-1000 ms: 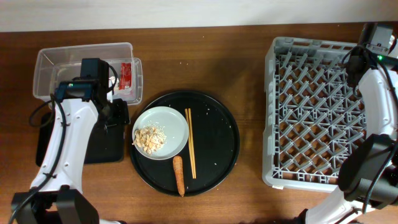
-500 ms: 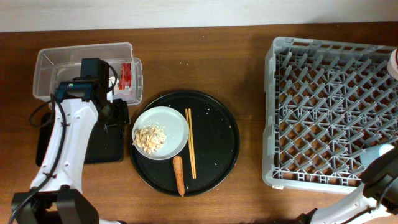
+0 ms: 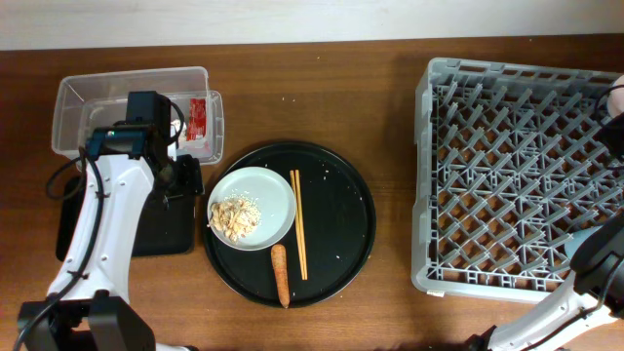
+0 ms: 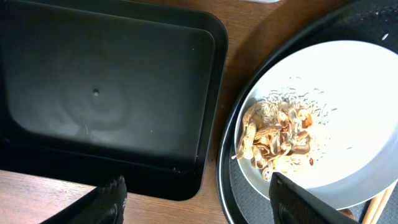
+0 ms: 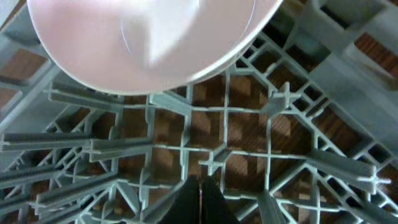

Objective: Sort waste into correct bins and load items into the dishwasher rack

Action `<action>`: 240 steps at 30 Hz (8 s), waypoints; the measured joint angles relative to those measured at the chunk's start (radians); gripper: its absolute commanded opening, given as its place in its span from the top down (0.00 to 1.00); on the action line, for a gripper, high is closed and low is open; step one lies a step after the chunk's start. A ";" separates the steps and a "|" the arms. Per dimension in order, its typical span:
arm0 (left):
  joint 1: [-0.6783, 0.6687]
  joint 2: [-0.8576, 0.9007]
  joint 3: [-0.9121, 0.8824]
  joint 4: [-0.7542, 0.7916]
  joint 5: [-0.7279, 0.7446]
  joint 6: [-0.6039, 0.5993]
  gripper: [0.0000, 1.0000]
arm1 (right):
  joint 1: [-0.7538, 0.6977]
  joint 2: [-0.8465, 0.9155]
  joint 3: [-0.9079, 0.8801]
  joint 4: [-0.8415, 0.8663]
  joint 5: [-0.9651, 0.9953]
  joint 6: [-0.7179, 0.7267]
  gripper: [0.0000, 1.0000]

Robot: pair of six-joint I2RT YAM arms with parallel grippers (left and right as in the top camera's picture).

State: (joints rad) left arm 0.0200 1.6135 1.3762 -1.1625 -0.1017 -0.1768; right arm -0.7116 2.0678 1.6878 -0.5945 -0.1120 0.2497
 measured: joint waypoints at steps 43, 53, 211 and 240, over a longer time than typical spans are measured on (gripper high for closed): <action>0.000 0.000 0.000 0.003 0.000 0.000 0.27 | 0.290 -0.180 0.014 -0.314 0.988 0.035 0.95; 0.000 0.000 0.000 0.002 0.000 0.000 0.27 | 0.355 -0.155 -0.157 -0.222 1.100 0.061 0.96; 0.000 0.000 0.000 -0.028 0.027 -0.007 0.01 | 1.183 -0.442 -0.353 -0.488 0.117 0.268 0.96; 0.000 0.000 0.000 -0.027 0.034 -0.007 0.01 | 0.822 -0.570 -0.361 -0.526 0.116 0.035 0.65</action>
State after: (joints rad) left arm 0.0200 1.6135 1.3762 -1.1892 -0.0673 -0.1837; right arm 0.1101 1.4975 1.3266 -1.1210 0.0044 0.2844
